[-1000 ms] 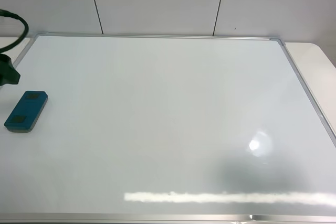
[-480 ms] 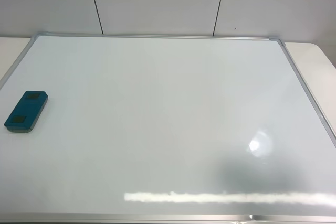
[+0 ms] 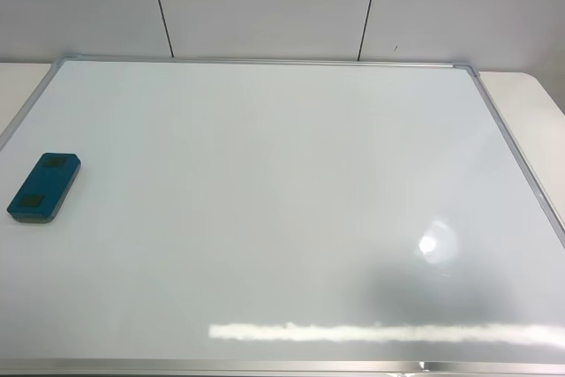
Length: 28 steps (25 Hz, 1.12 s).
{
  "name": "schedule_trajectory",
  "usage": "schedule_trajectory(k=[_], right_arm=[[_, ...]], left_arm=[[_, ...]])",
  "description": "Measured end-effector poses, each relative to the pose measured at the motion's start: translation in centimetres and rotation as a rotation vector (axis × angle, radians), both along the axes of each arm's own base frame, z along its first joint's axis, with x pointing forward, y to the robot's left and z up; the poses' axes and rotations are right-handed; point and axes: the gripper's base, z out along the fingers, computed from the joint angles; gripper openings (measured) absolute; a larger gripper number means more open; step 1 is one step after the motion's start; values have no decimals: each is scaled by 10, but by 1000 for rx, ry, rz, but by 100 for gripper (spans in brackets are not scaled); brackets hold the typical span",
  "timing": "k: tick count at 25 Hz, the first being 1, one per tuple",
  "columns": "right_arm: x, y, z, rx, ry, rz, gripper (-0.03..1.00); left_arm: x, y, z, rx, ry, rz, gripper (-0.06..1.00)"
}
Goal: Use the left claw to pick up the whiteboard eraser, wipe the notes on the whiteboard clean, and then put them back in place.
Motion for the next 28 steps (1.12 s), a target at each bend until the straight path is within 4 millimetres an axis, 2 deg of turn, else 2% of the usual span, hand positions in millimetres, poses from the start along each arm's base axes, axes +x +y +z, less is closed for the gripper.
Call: schedule_trajectory(k=[8,18,28], right_arm=[[0,0,0,0,0,0,99],[0,0,0,0,0,0,99],[0,0,0,0,0,0,99]], left_arm=[[-14,-4,-3,-24,-54,-19,99],[-25,-13,-49,-132,-72,-61,99],[-26,-9,-52,-97,-72,-130,99]])
